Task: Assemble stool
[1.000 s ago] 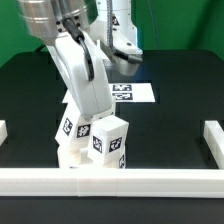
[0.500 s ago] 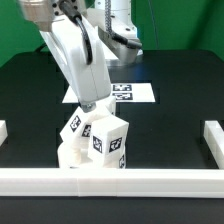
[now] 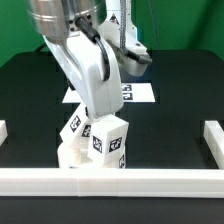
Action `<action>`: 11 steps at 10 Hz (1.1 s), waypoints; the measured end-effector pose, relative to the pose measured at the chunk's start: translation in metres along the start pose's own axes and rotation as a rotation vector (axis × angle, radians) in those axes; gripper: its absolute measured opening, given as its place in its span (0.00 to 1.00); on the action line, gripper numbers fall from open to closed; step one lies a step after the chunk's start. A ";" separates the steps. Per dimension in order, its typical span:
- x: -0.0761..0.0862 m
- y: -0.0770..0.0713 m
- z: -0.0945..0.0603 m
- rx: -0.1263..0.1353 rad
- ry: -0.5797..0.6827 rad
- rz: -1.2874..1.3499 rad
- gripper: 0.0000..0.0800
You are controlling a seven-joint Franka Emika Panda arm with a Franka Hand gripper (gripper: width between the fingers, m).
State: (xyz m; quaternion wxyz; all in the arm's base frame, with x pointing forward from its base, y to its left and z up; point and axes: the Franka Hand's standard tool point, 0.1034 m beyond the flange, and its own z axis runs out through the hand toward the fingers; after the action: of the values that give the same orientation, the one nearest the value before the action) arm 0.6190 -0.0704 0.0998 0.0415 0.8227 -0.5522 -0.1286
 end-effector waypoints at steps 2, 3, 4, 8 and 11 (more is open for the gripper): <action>-0.001 -0.003 -0.001 -0.006 0.021 -0.017 0.81; -0.002 -0.004 -0.001 -0.003 0.025 -0.020 0.81; -0.003 -0.005 -0.001 -0.003 0.026 -0.023 0.81; 0.003 -0.002 -0.001 -0.002 0.026 -0.030 0.81; 0.003 -0.002 -0.001 -0.001 0.025 -0.028 0.81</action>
Offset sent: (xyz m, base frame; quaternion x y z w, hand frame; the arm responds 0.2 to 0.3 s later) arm -0.0035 0.0033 -0.0016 -0.0211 0.0194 -0.0092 0.9995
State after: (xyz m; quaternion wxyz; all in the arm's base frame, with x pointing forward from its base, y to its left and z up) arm 0.6220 -0.0727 0.1000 0.0472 0.8320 -0.5398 -0.1191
